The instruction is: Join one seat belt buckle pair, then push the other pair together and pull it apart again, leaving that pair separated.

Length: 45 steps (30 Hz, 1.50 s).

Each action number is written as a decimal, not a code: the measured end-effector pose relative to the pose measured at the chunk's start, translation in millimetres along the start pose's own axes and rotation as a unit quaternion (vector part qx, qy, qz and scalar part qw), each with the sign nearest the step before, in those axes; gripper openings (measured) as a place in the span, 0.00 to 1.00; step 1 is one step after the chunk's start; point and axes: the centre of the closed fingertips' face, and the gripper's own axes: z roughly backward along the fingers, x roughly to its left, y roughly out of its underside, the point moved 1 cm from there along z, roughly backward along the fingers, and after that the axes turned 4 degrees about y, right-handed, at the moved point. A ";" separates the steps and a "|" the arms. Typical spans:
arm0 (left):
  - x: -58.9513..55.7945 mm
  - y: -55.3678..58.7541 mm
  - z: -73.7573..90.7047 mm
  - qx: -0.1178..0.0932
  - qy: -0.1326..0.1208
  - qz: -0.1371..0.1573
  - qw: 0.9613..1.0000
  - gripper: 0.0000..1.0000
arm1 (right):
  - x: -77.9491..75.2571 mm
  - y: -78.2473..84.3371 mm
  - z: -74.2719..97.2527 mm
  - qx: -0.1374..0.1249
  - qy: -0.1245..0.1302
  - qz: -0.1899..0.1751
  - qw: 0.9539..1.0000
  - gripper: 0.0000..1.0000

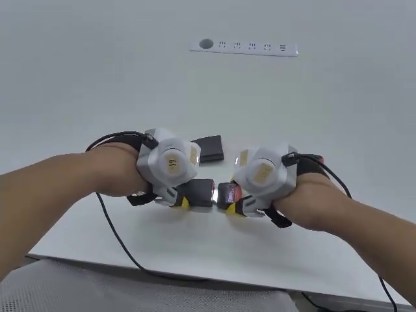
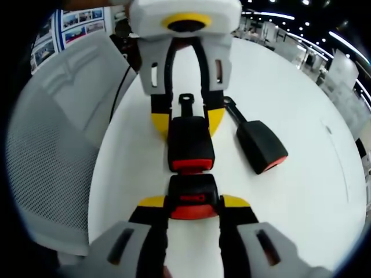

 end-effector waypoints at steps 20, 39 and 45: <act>2.4 2.3 1.9 -0.018 0.000 0.003 1.000 0.33 | 2.5 0.3 -0.2 -0.007 0.000 0.001 1.000 0.33; -1.7 -2.0 3.7 -0.043 -0.001 0.006 0.999 0.33 | 4.2 1.5 1.6 -0.020 0.006 -0.003 1.000 0.33; -1.0 -2.2 3.5 -0.039 0.000 0.004 0.999 0.34 | 3.9 0.7 1.2 -0.026 0.004 -0.008 1.000 0.34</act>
